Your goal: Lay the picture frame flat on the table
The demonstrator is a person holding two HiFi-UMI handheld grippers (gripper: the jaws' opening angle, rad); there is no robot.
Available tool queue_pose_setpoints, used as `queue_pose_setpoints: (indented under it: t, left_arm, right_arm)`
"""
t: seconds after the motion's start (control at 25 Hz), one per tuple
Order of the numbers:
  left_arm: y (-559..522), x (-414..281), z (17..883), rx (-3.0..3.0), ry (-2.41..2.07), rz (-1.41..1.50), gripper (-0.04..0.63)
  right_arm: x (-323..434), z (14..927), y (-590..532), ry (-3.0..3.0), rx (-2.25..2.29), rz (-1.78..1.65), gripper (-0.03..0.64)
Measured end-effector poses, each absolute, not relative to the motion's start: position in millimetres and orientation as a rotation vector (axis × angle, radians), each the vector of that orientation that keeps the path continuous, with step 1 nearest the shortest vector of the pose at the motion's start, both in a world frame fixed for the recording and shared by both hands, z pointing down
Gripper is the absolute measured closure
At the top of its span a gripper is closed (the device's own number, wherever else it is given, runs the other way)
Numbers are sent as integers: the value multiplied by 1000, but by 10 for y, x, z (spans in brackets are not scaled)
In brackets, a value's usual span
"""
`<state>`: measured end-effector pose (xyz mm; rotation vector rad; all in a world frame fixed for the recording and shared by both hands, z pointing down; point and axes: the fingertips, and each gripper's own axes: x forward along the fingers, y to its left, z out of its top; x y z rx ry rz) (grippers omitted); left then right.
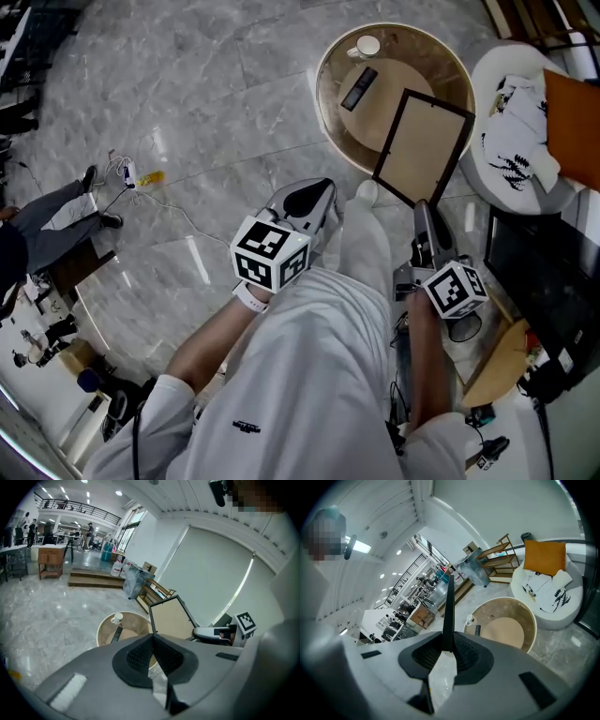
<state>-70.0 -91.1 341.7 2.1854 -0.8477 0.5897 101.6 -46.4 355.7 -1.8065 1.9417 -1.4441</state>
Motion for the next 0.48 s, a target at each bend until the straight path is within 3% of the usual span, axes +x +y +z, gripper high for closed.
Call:
queue_pose_setpoints:
  t: [0.48]
  left_arm:
    - [-1197,-631,4524,2100,-889,611,592]
  right_arm:
    - [920,4824,-766,1937,-1765,-1598,554]
